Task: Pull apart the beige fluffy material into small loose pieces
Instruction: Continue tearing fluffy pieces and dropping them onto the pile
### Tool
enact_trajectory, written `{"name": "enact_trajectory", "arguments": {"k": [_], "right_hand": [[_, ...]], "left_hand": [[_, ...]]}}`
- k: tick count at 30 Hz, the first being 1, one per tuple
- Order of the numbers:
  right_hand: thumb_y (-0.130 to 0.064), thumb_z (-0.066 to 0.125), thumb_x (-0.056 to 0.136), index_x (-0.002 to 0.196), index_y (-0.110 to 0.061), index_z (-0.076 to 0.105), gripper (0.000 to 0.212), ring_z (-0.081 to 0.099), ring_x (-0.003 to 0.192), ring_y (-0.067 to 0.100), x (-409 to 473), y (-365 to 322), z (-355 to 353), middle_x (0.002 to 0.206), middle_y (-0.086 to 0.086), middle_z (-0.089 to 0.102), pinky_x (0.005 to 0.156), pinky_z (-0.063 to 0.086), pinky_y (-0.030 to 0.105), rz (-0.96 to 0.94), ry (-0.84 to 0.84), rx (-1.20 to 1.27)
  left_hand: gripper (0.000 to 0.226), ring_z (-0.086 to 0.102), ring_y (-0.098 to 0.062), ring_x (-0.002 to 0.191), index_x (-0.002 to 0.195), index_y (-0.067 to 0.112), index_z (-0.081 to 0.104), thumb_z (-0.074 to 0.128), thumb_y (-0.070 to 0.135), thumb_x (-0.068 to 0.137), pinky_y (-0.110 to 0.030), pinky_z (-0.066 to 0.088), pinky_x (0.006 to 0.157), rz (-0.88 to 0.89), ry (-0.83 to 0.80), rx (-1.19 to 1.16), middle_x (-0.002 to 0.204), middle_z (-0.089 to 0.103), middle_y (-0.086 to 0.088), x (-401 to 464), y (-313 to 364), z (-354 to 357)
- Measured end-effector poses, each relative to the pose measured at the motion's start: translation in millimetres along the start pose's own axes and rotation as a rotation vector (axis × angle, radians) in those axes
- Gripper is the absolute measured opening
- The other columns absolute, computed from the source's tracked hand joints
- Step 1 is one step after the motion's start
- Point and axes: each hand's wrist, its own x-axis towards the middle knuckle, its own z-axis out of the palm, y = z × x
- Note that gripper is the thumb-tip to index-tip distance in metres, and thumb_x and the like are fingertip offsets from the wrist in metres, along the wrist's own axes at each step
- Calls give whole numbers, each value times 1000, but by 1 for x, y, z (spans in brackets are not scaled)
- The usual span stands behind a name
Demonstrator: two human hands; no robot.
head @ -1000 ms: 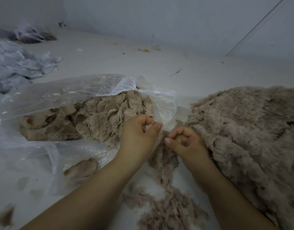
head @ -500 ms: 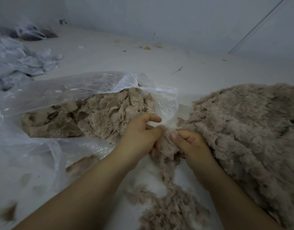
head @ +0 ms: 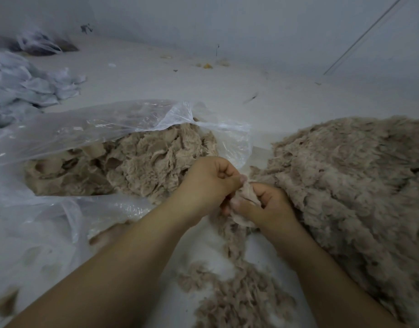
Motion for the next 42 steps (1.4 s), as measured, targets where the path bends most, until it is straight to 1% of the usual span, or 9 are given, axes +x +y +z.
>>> {"name": "enact_trajectory", "arguments": {"k": [4,9,15,20,23,26,32,37,42], "right_hand": [[-8,48,98,88,16,65,31,59,73,31,4,4,2,81,34,64,68,50,39,29,141,-25],[-16,32,105,90,9,65,44,56,46,-4,4,5,-1,48,-10,60,49,41,6,92,92,56],[-29,39,103,98,2,72,46,67,66,1,-1,1,0,65,-9,71,62,48,10,115,83,10],[-27,44,99,103,-6,74,37,73,91,20,-4,-4,3,96,12,76,73,55,19,120,43,48],[-40,49,88,104,-15,73,38,71,99,18,-4,-5,3,102,4,76,79,56,22,124,83,101],[-48,47,86,115,-11,70,52,69,104,21,-3,-2,0,108,7,74,88,56,29,169,115,104],[-56,49,83,83,-15,67,45,53,48,0,1,-2,2,57,-10,59,47,40,13,188,133,101],[-6,53,96,83,7,66,22,52,52,-1,1,0,3,56,1,63,52,41,10,47,27,-31],[-3,46,100,70,-3,61,33,35,36,-2,6,4,1,40,-13,41,43,31,8,88,106,-47]], "left_hand": [[21,50,-21,32,72,0,60,65,5,91,-24,43,37,22,107,-46,50,60,-11,1,-4,-7],[27,52,-24,33,66,4,59,63,7,92,-27,45,41,50,140,83,51,61,-13,-12,-9,-24],[10,52,-17,33,87,16,73,71,26,88,-19,43,42,-237,-617,241,61,69,-13,-49,0,-48],[31,61,-6,47,70,11,67,74,40,81,-22,38,35,-83,-75,289,54,64,13,-43,-1,-13],[25,70,-4,69,63,10,66,77,22,82,-18,37,35,-92,36,-10,83,72,9,-36,0,0],[16,68,-6,62,70,-2,68,72,4,84,-15,39,37,-117,67,-122,93,73,2,-36,0,3],[24,42,-19,40,70,5,58,61,8,94,-25,38,43,-139,53,-145,56,57,-2,-37,-5,-9],[21,42,-20,37,75,4,57,58,6,96,-26,38,40,-58,120,-143,53,51,-8,-32,-5,-7],[21,45,-21,32,77,6,53,48,-4,95,-21,36,35,102,435,-92,50,56,-8,-15,0,-36]]}}
